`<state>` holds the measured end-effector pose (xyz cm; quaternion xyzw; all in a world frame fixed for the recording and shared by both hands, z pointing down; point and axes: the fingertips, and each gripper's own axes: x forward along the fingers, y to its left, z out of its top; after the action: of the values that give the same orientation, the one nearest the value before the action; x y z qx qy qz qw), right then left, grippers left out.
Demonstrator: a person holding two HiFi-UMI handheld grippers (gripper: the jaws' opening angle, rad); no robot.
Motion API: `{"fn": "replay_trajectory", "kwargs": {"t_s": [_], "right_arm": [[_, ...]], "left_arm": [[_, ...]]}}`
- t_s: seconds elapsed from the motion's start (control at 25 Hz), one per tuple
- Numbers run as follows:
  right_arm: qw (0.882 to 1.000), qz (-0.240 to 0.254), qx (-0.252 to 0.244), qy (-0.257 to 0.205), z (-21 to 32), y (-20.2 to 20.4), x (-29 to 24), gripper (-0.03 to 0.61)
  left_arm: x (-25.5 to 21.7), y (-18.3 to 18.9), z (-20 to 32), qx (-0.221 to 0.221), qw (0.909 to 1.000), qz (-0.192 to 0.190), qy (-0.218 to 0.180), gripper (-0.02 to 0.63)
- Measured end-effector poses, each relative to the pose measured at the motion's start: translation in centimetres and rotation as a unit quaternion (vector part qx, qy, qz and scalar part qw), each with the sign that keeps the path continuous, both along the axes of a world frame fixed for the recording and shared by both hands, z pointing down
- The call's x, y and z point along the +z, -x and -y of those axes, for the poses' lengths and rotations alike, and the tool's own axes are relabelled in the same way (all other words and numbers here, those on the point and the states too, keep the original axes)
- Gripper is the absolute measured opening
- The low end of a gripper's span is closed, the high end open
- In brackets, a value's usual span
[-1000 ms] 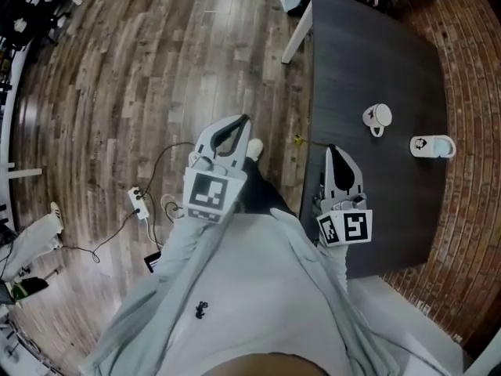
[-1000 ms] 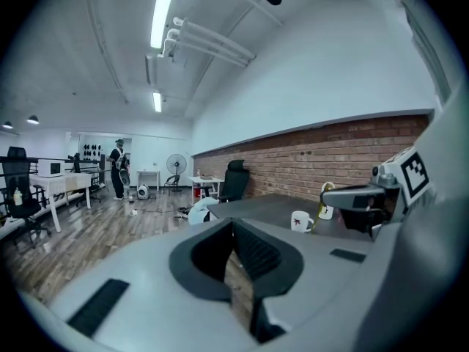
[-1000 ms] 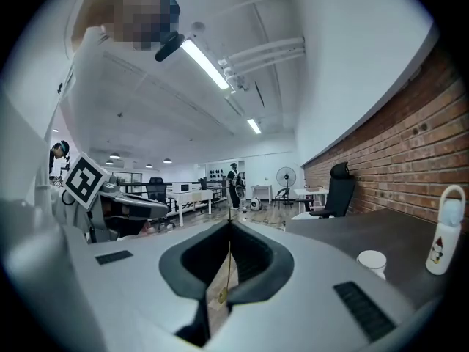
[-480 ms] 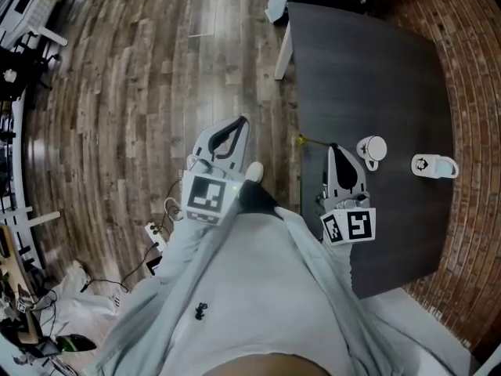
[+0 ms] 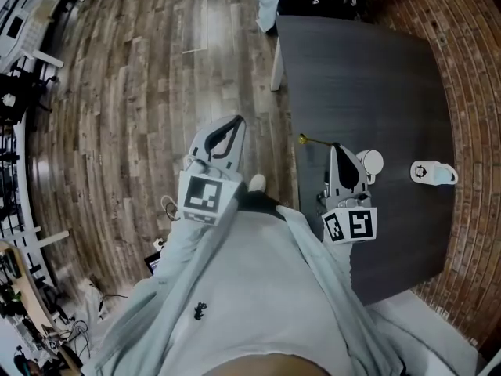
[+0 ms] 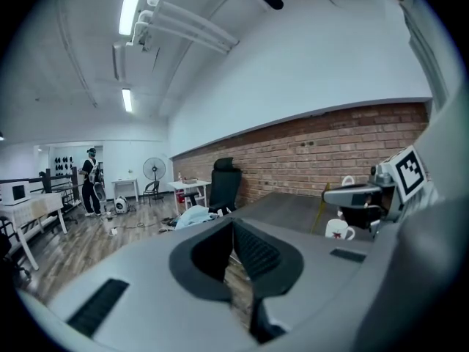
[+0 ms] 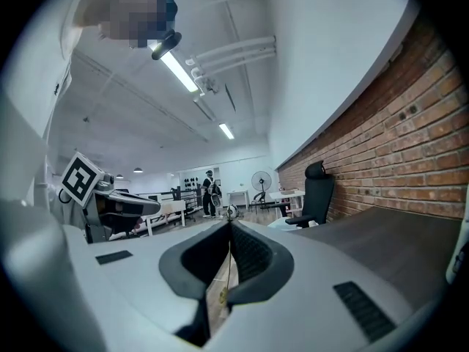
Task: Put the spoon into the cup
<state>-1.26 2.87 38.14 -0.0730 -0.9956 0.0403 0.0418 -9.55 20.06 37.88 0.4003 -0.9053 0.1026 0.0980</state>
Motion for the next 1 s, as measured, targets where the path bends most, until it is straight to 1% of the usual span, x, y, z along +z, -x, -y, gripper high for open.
{"fn": "replay_trajectory", "kwargs": {"t_s": [0.12,0.32,0.44,0.52,0.68,0.8,0.88,1.0], "right_arm": [[1.0,0.002,0.02,0.004,0.5,0.1,-0.3,0.02],[0.997,0.007,0.082,0.007,2.4,-0.8,-0.7,0.02],[0.991,0.008,0.134,0.006,4.3,-1.7,-1.0,0.02],[0.984,0.01,0.177,0.0,5.7,-2.5,-1.4,0.02],[0.965,0.01,0.264,-0.004,9.1,-4.0,-1.8,0.02],[0.943,0.006,0.332,-0.002,11.7,-5.3,-1.9,0.02],[0.923,0.008,0.384,-0.002,13.0,-6.3,-2.2,0.02],[0.887,0.013,0.463,0.0,14.1,-8.3,-2.6,0.02]], "left_arm": [[-0.2,0.7,0.9,0.019,0.9998,0.001,0.001,0.02],[-0.2,1.7,4.1,0.081,0.9967,0.002,-0.006,0.02],[-0.3,2.6,7.5,0.135,0.9908,0.001,-0.012,0.02],[-0.5,3.1,10.2,0.179,0.9837,0.0,-0.015,0.02],[-0.8,4.1,16.1,0.263,0.9646,0.0,-0.02,0.02],[-1.3,4.4,20.7,0.326,0.9452,0.0,-0.023,0.02],[-1.8,4.3,23.7,0.373,0.9273,0.001,-0.028,0.02],[-2.1,3.6,27.7,0.446,0.8944,-0.001,-0.032,0.02]]}}
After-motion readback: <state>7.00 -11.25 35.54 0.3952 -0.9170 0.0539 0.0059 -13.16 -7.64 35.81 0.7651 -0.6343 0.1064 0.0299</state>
